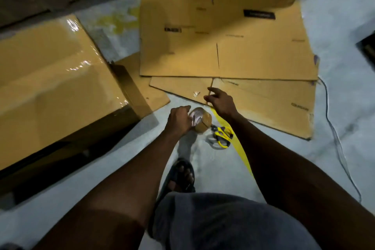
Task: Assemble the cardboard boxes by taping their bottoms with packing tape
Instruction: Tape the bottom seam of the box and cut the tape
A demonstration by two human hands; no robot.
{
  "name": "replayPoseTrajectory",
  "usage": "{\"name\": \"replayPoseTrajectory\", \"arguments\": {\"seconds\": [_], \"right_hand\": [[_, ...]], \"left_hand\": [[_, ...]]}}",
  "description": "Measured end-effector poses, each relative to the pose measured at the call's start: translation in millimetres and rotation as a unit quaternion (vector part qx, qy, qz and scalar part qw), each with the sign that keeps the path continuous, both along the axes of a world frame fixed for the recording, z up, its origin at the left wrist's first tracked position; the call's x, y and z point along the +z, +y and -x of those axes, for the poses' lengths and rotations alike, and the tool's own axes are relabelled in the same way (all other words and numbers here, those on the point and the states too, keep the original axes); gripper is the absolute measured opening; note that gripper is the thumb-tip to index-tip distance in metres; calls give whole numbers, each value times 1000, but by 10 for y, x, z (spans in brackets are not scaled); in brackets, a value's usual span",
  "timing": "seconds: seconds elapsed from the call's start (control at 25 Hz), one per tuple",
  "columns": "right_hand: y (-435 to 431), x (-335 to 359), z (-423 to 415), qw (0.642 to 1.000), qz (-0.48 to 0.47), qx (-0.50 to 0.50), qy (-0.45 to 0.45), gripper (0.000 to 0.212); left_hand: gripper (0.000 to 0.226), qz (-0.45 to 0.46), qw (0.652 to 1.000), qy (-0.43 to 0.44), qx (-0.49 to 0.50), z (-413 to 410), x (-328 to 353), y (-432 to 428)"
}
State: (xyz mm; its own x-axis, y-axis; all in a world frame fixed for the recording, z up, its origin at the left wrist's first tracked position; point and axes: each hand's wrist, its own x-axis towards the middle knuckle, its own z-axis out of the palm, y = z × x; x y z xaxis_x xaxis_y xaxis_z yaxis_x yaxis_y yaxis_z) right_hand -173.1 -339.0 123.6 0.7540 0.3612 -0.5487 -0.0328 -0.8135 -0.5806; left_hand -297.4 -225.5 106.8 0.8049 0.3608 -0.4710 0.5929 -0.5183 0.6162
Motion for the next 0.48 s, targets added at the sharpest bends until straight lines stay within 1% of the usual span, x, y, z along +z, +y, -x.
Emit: {"name": "replayPoseTrajectory", "arguments": {"seconds": [0.12, 0.2, 0.28, 0.4, 0.48], "right_hand": [[597, 604, 7, 994, -35, 94, -37, 50], [1004, 921, 120, 982, -37, 177, -61, 52], [1375, 1150, 288, 964, -36, 250, -87, 54], [1986, 1322, 729, 926, -29, 348, -144, 59], [2396, 1304, 1078, 888, 10, 416, -195, 64]], "left_hand": [[44, -14, 998, -41, 44, 143, 594, 419], [41, -15, 991, -98, 88, 298, 997, 759], [39, -38, 982, -141, 118, 551, 1373, 1185], [42, -125, 967, -160, 156, 1215, 1669, 2036], [47, -198, 956, -132, 169, 1773, 1685, 2593]]}}
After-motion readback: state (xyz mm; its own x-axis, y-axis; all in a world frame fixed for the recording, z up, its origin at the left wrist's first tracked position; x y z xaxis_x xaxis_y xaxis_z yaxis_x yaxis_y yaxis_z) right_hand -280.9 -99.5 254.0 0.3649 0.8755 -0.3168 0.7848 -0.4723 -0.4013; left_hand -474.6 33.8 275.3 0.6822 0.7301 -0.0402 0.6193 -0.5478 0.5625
